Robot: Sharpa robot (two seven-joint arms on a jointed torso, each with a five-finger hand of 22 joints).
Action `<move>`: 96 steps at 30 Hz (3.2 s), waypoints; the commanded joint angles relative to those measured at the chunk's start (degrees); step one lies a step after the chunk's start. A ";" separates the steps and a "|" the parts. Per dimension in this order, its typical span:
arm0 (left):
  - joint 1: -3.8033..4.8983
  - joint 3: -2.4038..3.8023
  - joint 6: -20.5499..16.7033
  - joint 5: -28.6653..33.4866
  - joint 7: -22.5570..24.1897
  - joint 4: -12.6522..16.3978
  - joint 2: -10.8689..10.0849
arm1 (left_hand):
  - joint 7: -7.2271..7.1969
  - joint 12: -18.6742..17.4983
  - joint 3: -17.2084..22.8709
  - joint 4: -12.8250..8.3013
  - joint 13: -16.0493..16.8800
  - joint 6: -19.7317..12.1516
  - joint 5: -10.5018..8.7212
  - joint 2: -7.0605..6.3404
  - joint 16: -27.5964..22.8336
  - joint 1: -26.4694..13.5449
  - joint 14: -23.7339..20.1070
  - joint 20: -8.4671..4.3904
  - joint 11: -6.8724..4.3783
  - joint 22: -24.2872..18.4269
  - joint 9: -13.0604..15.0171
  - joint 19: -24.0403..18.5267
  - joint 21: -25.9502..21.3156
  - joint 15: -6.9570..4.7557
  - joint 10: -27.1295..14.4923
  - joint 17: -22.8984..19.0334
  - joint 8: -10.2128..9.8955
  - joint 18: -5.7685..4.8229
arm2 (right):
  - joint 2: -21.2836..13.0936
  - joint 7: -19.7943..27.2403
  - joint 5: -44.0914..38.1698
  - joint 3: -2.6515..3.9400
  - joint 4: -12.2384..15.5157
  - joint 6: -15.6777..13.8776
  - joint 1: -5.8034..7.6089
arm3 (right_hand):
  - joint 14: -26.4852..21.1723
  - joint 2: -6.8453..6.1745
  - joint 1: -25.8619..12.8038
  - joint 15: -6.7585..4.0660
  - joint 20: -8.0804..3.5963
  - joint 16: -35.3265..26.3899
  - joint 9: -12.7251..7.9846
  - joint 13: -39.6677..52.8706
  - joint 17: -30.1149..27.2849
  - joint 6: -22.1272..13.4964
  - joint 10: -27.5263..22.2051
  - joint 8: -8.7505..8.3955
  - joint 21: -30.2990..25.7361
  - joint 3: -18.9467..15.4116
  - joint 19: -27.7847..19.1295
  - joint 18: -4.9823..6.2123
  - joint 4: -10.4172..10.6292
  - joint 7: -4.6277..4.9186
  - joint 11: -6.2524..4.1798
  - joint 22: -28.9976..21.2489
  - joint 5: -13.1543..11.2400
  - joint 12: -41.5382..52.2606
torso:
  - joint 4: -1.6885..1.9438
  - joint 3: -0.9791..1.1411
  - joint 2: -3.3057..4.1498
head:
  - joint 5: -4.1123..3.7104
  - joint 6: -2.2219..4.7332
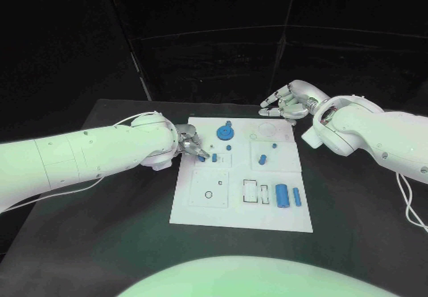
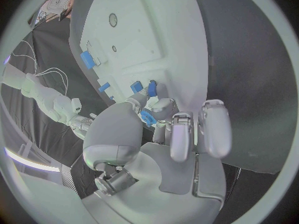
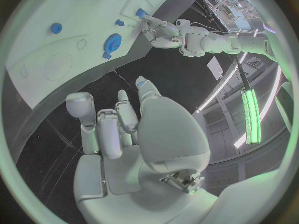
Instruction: Assemble the parts on the task board
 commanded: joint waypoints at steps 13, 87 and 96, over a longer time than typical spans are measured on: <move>0.05 -0.04 0.66 -0.21 -0.55 0.55 -0.28 | -0.10 0.62 -1.18 1.14 0.50 0.38 0.32 -0.03 0.35 -1.97 5.94 -0.41 -0.32 5.20 0.44 3.03 0.80 -0.29 0.58 15.08 0.52 -1.06 | 0.10 0.39 0.02 0.03 -0.04 -0.30 0.11 | 3.17 0.46 -0.09 -0.32 0.07 -0.49 -0.10 -0.18 3.07 -0.47 -0.39 0.36 -0.38 -0.11 -0.38 0.83 0.44 0.06 -0.04 -0.24 -0.05 -0.32 | -0.01 -0.01 0.01 | -0.07 -0.01; 2.19 -0.41 -15.09 4.26 35.71 -2.49 2.34 | 7.61 -34.58 -2.52 -4.71 -34.34 -7.62 -1.90 -1.53 -31.57 24.45 -19.14 6.23 8.39 -29.57 -14.94 -17.61 -48.28 6.70 -26.80 -27.17 -14.17 6.04 | 0.61 0.73 0.02 0.02 -0.54 -0.43 0.07 | 3.14 0.47 0.01 -0.31 0.07 -0.57 -0.11 -0.28 2.96 -0.55 -0.49 0.37 -0.51 -0.17 -0.50 0.87 0.46 0.06 -0.04 -0.48 -0.01 -0.42 | -0.16 -0.16 0.16 | -1.56 1.66; 1.43 -1.21 -13.90 -9.49 41.38 -7.18 5.67 | 7.01 -42.59 -2.25 -5.26 -43.83 -3.68 -2.19 -3.66 -27.87 24.05 -16.21 6.49 8.34 -30.18 -22.64 -15.54 -48.50 7.24 -22.59 -27.43 -20.39 6.56 | 0.74 0.78 0.02 0.02 -0.43 -0.42 0.05 | 3.14 0.49 0.05 -0.31 0.08 -0.57 -0.11 -0.28 2.96 -0.54 -0.50 0.38 -0.52 -0.16 -0.52 0.88 0.45 0.06 -0.04 -0.51 0.01 -0.42 | -0.14 -0.10 0.12 | -1.95 2.02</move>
